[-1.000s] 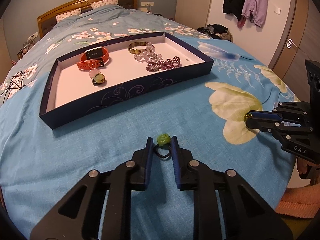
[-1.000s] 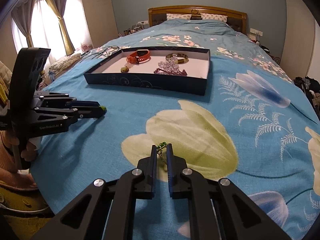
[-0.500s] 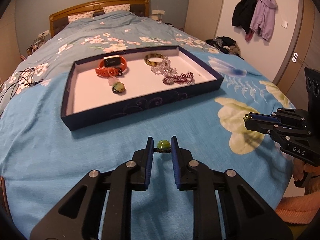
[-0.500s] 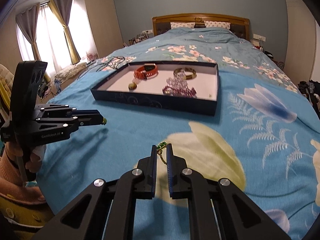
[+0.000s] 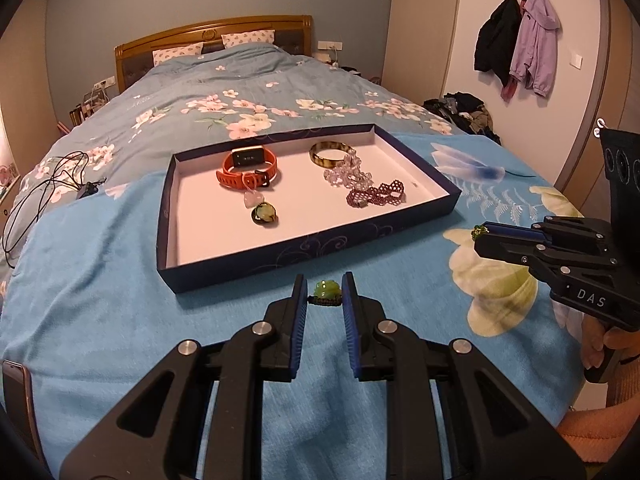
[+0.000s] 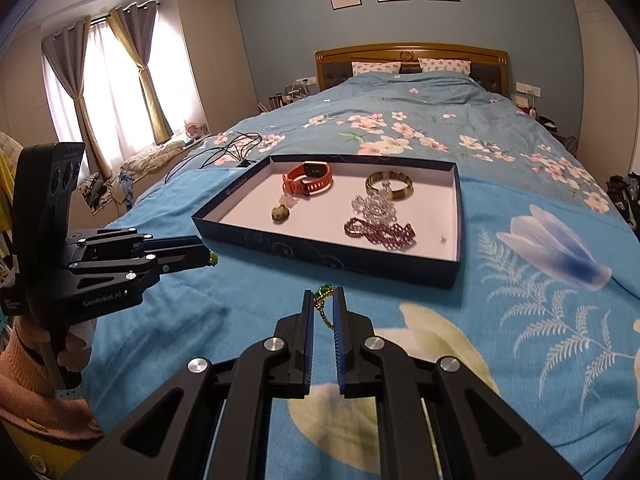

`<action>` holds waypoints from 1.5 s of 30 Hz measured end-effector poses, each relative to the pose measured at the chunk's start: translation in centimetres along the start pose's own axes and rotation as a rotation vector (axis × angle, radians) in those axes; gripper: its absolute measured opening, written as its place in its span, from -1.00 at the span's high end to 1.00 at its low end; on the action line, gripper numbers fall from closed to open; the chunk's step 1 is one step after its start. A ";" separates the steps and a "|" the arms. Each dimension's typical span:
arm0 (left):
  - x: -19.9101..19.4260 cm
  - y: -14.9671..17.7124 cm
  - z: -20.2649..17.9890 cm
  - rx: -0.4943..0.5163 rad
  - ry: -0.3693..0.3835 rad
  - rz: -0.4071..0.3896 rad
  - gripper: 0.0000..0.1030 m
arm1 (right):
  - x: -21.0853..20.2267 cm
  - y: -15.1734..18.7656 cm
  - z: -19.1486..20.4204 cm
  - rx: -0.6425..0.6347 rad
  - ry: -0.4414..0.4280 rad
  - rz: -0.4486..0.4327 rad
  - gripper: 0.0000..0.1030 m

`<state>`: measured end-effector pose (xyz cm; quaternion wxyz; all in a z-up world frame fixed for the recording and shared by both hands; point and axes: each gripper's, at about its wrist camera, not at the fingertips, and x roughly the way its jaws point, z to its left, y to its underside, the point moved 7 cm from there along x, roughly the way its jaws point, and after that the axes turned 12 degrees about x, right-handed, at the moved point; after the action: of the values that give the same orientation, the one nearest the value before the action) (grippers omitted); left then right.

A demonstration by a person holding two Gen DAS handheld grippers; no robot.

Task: Organize jewelry
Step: 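Carry the gold ring with the right tool while the left tool carries the black ring toward the tray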

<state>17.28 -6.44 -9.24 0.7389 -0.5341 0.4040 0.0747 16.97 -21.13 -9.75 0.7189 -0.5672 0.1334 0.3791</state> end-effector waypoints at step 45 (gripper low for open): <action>0.0 -3.4 3.7 -0.024 -0.079 -0.068 0.65 | 1.6 -4.6 0.1 0.000 0.012 -0.057 0.85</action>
<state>20.98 -4.74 -6.39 0.7501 -0.5528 0.3551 0.0754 21.24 -20.74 -7.38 0.7286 -0.5729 0.1218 0.3550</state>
